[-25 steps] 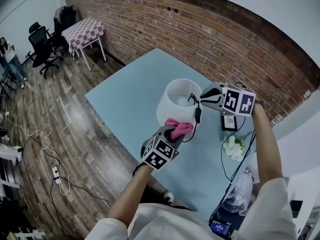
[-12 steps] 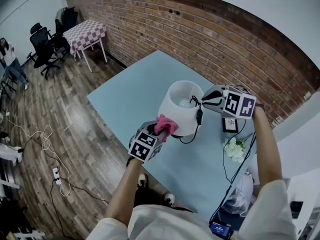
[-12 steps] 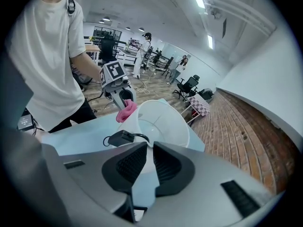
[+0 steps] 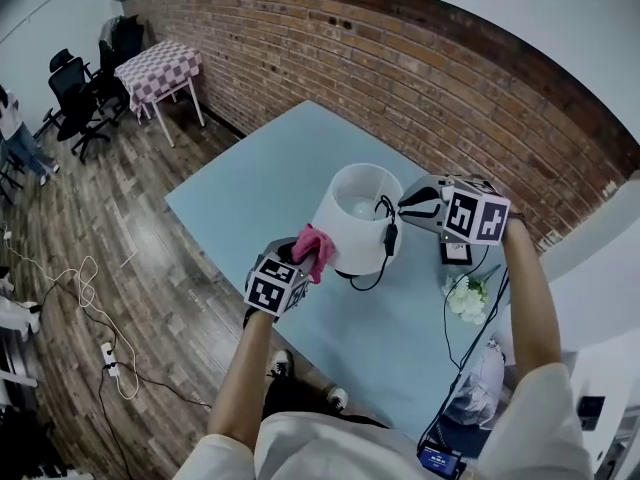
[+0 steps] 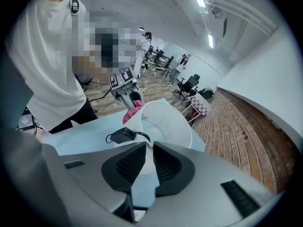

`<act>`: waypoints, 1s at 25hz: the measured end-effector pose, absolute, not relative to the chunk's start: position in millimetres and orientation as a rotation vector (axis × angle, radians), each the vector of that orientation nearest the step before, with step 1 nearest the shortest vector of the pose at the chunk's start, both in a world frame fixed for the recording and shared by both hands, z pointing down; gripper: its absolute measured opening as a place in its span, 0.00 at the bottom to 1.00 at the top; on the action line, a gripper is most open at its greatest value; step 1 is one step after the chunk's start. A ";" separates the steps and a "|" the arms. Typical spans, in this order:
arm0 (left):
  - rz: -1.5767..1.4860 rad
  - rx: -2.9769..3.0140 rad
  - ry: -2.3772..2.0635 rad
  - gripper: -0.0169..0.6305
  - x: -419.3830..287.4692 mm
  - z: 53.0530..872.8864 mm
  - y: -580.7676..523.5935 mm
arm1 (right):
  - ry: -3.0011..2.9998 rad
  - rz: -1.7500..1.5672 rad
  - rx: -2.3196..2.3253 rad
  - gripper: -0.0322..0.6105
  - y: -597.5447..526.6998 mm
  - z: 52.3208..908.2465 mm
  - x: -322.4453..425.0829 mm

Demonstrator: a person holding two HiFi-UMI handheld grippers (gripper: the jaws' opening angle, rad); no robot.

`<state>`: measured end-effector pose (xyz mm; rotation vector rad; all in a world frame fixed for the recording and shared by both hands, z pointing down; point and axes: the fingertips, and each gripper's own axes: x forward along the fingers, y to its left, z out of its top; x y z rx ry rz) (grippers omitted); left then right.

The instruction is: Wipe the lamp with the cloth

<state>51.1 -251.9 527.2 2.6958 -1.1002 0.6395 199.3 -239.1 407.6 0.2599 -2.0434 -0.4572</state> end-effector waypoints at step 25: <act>0.313 2.692 -1.531 0.22 7.9 431.3 -224.2 | -2.490 -0.373 0.800 0.16 -210.7 356.9 207.8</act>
